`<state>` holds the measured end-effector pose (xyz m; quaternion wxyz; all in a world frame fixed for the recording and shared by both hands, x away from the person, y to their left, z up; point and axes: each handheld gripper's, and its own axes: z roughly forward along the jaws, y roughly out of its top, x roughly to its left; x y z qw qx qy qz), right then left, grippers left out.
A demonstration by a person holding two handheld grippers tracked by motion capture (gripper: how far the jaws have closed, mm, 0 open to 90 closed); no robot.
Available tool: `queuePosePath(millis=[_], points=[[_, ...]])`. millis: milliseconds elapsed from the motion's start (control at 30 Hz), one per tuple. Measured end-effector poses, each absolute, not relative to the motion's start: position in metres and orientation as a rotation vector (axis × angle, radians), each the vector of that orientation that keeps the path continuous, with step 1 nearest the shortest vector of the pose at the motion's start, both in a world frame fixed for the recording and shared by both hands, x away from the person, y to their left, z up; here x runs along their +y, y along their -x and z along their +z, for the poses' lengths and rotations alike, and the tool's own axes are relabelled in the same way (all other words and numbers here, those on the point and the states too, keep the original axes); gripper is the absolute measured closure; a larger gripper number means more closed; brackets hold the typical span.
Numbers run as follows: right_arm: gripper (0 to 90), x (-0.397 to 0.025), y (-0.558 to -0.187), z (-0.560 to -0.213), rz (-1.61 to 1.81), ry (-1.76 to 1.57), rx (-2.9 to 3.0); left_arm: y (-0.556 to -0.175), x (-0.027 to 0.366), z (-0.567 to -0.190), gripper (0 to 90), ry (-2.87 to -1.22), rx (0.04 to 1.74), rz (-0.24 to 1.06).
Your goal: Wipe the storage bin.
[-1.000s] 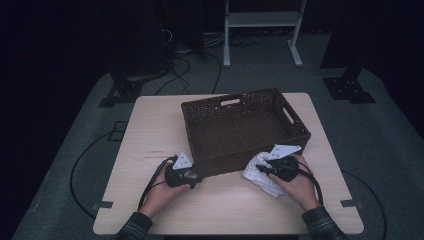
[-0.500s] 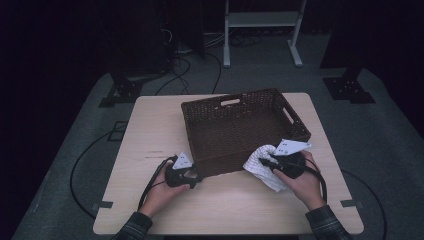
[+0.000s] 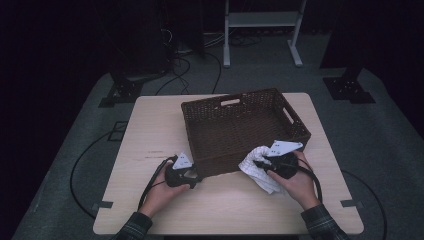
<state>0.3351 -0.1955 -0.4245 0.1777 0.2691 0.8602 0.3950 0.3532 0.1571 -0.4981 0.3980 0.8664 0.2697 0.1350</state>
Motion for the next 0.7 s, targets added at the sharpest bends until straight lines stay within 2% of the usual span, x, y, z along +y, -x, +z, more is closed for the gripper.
queuePosePath(millis=[700], points=[[76.8, -0.168, -0.344, -0.461, 1.057, -0.756, 2.572, -0.353, 0.157, -0.498, 42.2, -2.193, 0.683, 0.342]])
